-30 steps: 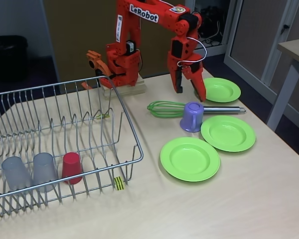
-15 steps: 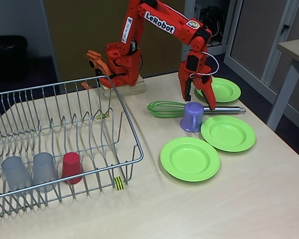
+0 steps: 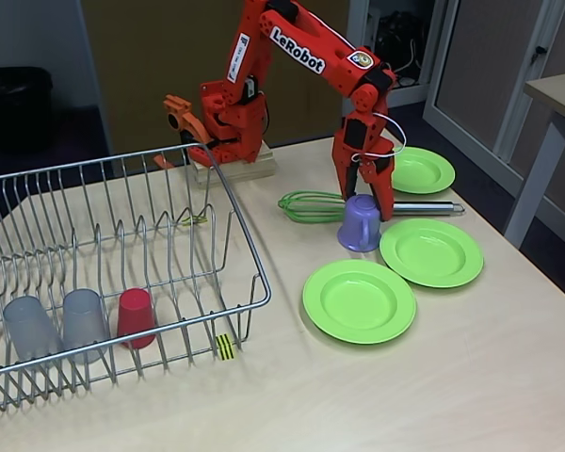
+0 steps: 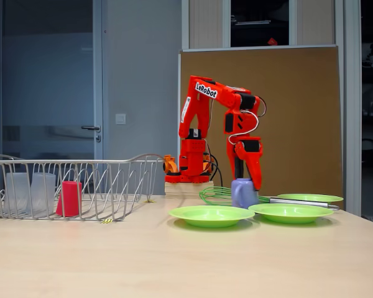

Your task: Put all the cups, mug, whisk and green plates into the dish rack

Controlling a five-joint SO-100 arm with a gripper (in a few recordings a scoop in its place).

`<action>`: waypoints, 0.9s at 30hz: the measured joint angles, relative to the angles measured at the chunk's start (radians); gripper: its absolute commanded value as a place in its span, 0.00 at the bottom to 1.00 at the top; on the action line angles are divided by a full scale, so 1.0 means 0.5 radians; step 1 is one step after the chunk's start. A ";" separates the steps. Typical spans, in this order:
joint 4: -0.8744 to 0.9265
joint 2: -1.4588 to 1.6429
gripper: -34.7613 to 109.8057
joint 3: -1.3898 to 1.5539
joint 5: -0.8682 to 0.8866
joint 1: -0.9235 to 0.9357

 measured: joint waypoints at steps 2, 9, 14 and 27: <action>-0.015 0.000 0.34 0.015 0.000 0.012; -0.009 0.110 0.30 0.132 0.006 0.055; 0.215 0.325 0.30 0.141 -0.040 0.104; 0.881 0.709 0.28 -0.411 -0.690 0.472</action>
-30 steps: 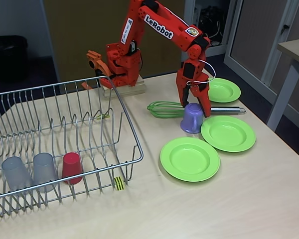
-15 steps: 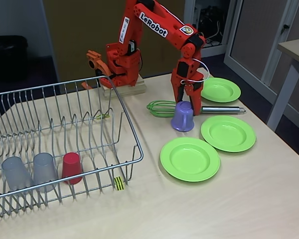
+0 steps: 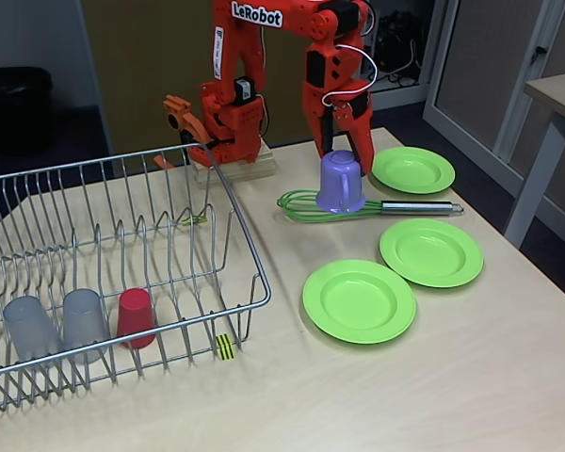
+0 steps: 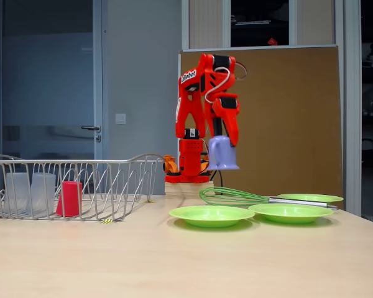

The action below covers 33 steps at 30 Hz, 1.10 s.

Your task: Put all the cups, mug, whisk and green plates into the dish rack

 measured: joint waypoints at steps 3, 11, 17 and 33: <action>0.083 0.000 0.28 -0.252 -0.298 0.224; 0.295 -0.295 0.28 -1.046 -0.985 0.982; 0.209 -0.641 0.28 -1.298 -1.206 1.374; -0.350 -1.285 0.30 -0.914 -1.221 1.549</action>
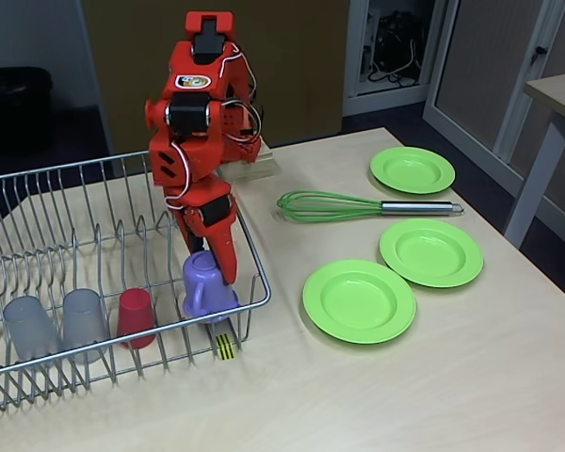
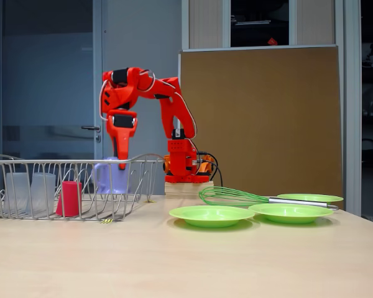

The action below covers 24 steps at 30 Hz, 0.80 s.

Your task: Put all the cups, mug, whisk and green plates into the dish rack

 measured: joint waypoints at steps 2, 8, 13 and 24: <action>-0.009 -0.083 0.32 0.000 -0.009 0.003; -0.028 -0.319 0.47 -0.169 -0.018 0.034; 0.015 -0.380 0.58 -0.249 -0.009 0.040; 0.319 -0.230 0.58 -0.414 -0.034 0.089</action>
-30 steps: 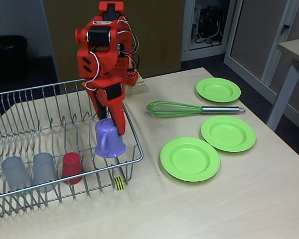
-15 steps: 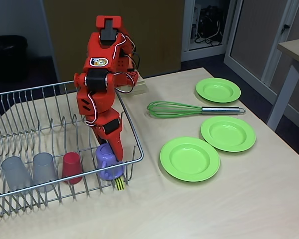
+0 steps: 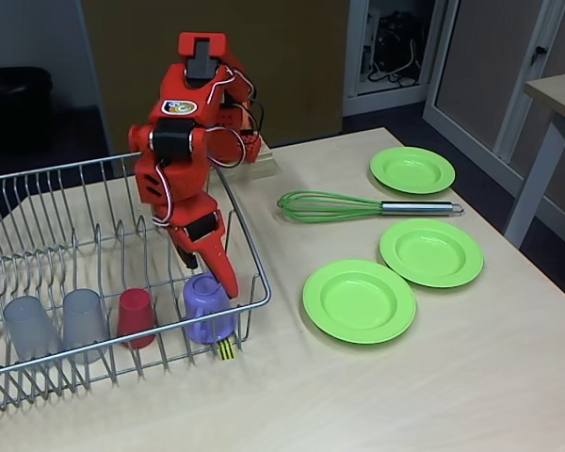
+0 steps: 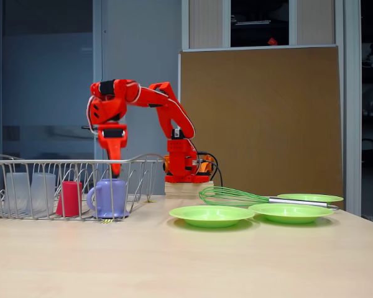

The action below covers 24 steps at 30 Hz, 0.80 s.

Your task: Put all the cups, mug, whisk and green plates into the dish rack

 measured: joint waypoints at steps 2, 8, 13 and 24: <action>0.086 0.123 0.58 0.000 -0.021 0.006; 0.233 0.555 0.57 0.086 -0.015 -0.012; 0.252 0.963 0.53 0.460 0.215 -0.206; 0.083 1.927 0.54 1.733 1.822 -1.230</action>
